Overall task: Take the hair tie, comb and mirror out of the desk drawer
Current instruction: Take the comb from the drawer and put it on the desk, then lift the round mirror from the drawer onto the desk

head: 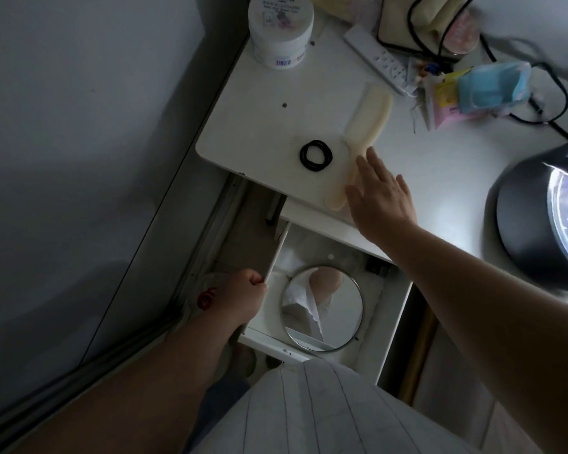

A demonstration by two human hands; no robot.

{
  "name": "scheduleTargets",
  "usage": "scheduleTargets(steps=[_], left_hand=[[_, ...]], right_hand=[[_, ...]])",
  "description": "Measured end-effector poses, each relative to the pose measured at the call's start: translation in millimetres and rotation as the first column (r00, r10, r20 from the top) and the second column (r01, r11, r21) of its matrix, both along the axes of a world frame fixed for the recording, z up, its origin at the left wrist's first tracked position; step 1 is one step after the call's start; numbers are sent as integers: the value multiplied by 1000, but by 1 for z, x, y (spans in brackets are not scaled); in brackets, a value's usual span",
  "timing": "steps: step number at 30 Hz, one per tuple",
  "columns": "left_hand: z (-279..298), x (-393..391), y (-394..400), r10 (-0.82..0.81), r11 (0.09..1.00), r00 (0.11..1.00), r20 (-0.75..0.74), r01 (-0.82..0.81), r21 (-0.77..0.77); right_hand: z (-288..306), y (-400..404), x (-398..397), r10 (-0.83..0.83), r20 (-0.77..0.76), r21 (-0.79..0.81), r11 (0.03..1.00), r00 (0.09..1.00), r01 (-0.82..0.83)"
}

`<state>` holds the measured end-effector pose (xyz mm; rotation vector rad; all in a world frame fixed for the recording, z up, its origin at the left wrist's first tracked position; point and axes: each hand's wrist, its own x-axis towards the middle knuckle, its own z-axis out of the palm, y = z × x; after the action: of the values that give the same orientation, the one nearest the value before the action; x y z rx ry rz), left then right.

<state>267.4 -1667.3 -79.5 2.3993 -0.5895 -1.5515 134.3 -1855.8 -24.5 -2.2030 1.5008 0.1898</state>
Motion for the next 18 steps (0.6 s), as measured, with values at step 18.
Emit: scheduleTargets(steps=[18], left_hand=[[27,-47,-5,-131,991,990,-47,132,14]], right_hand=[[-26,170,-96,-551,55,460,754,833,469]])
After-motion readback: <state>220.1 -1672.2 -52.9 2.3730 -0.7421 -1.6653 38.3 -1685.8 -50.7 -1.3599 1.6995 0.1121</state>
